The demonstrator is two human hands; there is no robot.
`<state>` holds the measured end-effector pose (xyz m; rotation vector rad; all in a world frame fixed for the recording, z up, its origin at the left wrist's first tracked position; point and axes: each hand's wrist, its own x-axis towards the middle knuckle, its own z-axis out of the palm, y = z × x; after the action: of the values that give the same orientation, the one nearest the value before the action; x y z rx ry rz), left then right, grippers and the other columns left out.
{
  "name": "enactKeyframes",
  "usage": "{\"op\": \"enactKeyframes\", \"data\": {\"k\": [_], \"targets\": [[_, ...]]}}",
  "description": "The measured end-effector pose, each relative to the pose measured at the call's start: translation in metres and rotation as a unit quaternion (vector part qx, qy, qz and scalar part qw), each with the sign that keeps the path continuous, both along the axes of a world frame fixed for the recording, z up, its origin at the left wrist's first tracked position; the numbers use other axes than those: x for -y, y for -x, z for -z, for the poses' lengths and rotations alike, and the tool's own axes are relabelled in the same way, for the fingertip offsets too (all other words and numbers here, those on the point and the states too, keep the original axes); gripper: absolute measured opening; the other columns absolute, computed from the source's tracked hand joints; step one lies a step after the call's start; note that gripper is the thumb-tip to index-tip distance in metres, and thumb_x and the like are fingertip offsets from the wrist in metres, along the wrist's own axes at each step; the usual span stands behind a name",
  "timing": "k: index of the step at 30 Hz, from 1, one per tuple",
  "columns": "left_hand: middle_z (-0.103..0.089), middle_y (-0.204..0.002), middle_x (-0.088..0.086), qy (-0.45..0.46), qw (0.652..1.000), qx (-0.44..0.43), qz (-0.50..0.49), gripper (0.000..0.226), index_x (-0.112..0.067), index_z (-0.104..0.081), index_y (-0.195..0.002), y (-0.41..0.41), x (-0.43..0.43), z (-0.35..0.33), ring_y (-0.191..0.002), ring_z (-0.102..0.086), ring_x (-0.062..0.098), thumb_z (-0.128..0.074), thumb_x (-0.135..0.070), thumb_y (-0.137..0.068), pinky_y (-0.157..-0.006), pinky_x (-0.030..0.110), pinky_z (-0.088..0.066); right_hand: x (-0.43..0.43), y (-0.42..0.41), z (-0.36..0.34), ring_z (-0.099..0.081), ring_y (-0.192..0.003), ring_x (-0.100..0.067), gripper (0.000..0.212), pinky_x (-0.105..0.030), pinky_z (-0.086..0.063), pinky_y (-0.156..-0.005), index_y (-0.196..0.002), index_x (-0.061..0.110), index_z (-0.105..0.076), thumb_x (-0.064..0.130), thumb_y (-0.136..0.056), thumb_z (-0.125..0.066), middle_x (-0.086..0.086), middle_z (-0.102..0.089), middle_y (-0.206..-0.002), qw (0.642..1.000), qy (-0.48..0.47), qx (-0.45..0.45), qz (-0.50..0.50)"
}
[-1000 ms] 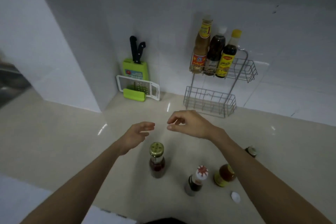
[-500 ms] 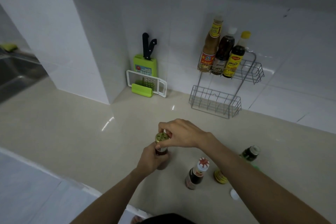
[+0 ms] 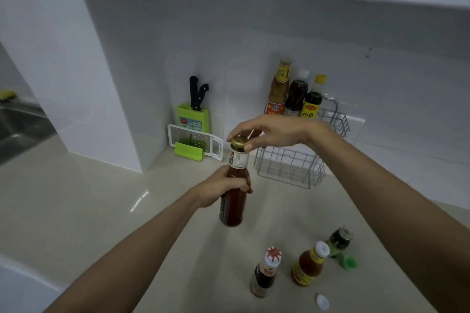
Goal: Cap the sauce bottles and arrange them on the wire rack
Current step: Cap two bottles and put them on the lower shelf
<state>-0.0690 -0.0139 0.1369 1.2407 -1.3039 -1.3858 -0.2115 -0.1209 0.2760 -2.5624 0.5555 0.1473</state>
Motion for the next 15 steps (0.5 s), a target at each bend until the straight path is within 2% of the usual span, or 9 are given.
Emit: {"op": "enactKeyframes", "data": {"k": [2, 3, 5, 6, 8, 10, 13, 15], "targets": [[-0.065, -0.078, 0.014, 0.003, 1.000, 0.004, 0.005, 0.019, -0.004, -0.064, -0.079, 0.006, 0.007, -0.009, -0.079, -0.067, 0.020, -0.062, -0.008, -0.061, -0.073, 0.021, -0.050, 0.002, 0.007, -0.009, -0.065, -0.098, -0.014, 0.033, -0.038, -0.053, -0.087, -0.119, 0.036, -0.059, 0.044, -0.087, -0.064, 0.007, -0.069, -0.108, 1.000, 0.017, 0.014, 0.012], [-0.065, -0.078, 0.014, 0.006, 1.000, 0.010, -0.008, 0.020, -0.004, -0.064, -0.078, 0.011, 0.011, -0.011, -0.077, -0.065, 0.020, -0.064, -0.010, -0.059, -0.073, 0.022, -0.050, 0.001, 0.011, -0.009, -0.065, -0.087, -0.012, 0.033, -0.035, -0.053, -0.077, -0.112, 0.030, -0.059, 0.050, -0.086, -0.063, 0.006, -0.070, -0.096, 0.998, 0.045, 0.020, 0.025], [-0.065, -0.075, 0.011, 0.005, 0.997, 0.031, -0.072, 0.016, -0.006, -0.066, -0.078, 0.022, 0.016, -0.010, -0.074, -0.062, 0.018, -0.069, -0.010, -0.062, -0.071, 0.024, -0.048, -0.004, 0.015, 0.001, -0.058, -0.066, -0.013, 0.038, -0.033, -0.046, -0.057, -0.098, 0.025, -0.051, 0.060, -0.086, -0.055, 0.003, -0.064, -0.076, 0.990, 0.125, 0.029, 0.050], [-0.065, -0.072, 0.007, -0.001, 0.993, 0.044, -0.109, 0.013, -0.008, -0.065, -0.078, 0.027, 0.018, -0.008, -0.071, -0.061, 0.017, -0.071, -0.008, -0.066, -0.069, 0.025, -0.047, -0.007, 0.017, 0.010, -0.056, -0.061, -0.015, 0.040, -0.033, -0.043, -0.052, -0.093, 0.025, -0.046, 0.064, -0.086, -0.051, 0.002, -0.060, -0.071, 0.983, 0.172, 0.036, 0.060], [-0.065, -0.069, 0.002, -0.007, 0.987, 0.077, -0.143, 0.012, -0.013, -0.064, -0.077, 0.034, 0.022, -0.003, -0.068, -0.060, 0.016, -0.072, -0.007, -0.070, -0.066, 0.026, -0.048, -0.010, 0.022, 0.023, -0.055, -0.060, -0.019, 0.048, -0.034, -0.042, -0.050, -0.086, 0.025, -0.041, 0.073, -0.083, -0.042, -0.001, -0.058, -0.069, 0.960, 0.265, 0.033, 0.081], [-0.065, -0.068, 0.003, -0.008, 0.986, 0.100, -0.132, 0.012, -0.014, -0.063, -0.074, 0.037, 0.024, 0.001, -0.066, -0.060, 0.017, -0.072, -0.008, -0.069, -0.067, 0.029, -0.049, -0.009, 0.026, 0.029, -0.055, -0.062, -0.021, 0.055, -0.034, -0.045, -0.052, -0.083, 0.025, -0.041, 0.079, -0.081, -0.030, -0.002, -0.059, -0.069, 0.943, 0.315, 0.029, 0.100], [-0.063, -0.067, 0.005, -0.001, 0.991, 0.101, -0.088, 0.011, -0.012, -0.062, -0.072, 0.034, 0.025, -0.002, -0.065, -0.059, 0.018, -0.071, -0.008, -0.066, -0.067, 0.030, -0.048, -0.010, 0.031, 0.027, -0.054, -0.062, -0.021, 0.048, -0.033, -0.040, -0.049, -0.085, 0.020, -0.046, 0.065, -0.092, -0.030, -0.004, -0.060, -0.071, 0.942, 0.318, 0.057, 0.087], [-0.063, -0.069, 0.010, 0.003, 0.996, 0.086, -0.011, 0.013, -0.005, -0.064, -0.074, 0.029, 0.025, -0.008, -0.068, -0.059, 0.019, -0.067, -0.008, -0.062, -0.069, 0.029, -0.048, -0.012, 0.034, 0.022, -0.052, -0.065, -0.020, 0.041, -0.030, -0.034, -0.050, -0.087, 0.016, -0.047, 0.054, -0.097, -0.033, -0.005, -0.059, -0.074, 0.950, 0.303, 0.062, 0.049]]}}
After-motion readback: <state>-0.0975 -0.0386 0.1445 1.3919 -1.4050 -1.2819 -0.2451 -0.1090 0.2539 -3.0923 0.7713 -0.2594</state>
